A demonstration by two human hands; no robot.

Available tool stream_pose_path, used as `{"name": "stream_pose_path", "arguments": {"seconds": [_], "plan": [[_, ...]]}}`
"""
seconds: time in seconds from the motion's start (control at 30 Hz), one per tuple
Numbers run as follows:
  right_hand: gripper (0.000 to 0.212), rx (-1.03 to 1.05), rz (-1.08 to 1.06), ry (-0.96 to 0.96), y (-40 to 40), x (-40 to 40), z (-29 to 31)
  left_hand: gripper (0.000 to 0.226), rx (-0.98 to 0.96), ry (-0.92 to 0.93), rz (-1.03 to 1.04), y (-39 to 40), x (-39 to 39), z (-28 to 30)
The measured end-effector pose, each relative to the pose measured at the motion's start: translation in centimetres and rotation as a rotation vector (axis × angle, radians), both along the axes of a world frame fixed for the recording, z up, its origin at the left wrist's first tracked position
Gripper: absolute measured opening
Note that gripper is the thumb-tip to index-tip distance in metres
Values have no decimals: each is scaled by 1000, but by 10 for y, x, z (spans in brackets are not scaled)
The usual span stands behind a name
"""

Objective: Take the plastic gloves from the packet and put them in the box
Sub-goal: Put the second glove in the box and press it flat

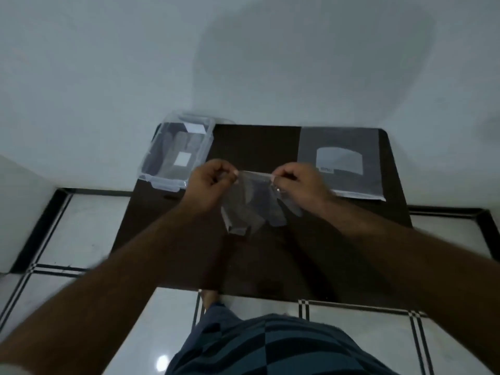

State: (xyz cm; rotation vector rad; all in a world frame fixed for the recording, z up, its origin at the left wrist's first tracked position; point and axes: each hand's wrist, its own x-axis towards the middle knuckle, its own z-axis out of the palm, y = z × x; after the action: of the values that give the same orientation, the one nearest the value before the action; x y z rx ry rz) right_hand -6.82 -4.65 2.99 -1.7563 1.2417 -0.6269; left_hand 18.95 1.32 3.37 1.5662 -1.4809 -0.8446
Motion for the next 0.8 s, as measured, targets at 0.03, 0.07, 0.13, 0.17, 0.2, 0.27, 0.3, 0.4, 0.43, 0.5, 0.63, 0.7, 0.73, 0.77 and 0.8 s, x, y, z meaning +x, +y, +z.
{"name": "stream_pose_path", "arguments": {"seconds": [0.03, 0.07, 0.13, 0.17, 0.2, 0.27, 0.3, 0.4, 0.43, 0.5, 0.63, 0.7, 0.73, 0.77, 0.8], "plan": [[9, 27, -5, -27, -18, 16, 13, 4, -21, -3, 7, -14, 15, 14], [9, 41, -14, -45, -35, 33, 25, 4, -45, -10, 17, -27, 29, 27], [9, 39, -49, -70, -68, 70, 47, 3, -67, -46, 47, -55, 61, 50], [9, 37, -73, -85, -82, 87, 54, 4, -59, -72, 59, -69, 74, 59], [10, 42, -84, -98, -98, 107, 62, 6, -55, -98, 69, -83, 91, 67], [10, 64, -72, -108, -125, 146, 74, 8, -61, -140, 78, -111, 124, 80], [10, 73, -64, -108, -139, 165, 78, 9, -64, -152, 87, -125, 140, 85], [10, 78, -67, -86, -173, 214, 83, 9, -72, -169, 118, -164, 181, 91], [10, 75, -76, -78, -184, 229, 82, 8, -67, -170, 124, -177, 194, 91], [12, 68, -101, -56, -204, 254, 81, 8, -64, -183, 130, -200, 217, 90], [8, 17, -146, -34, -241, 290, 78, 10, -73, -216, 99, -243, 256, 88], [8, -26, -174, -30, -253, 299, 79, 8, -94, -229, 88, -255, 268, 88], [9, -50, -184, -35, -258, 302, 81, 7, -111, -225, 85, -261, 274, 89], [10, -75, -190, -48, -261, 305, 82, 7, -134, -218, 85, -264, 280, 90], [11, -99, -196, -70, -263, 307, 83, 8, -167, -216, 85, -265, 284, 91]]}}
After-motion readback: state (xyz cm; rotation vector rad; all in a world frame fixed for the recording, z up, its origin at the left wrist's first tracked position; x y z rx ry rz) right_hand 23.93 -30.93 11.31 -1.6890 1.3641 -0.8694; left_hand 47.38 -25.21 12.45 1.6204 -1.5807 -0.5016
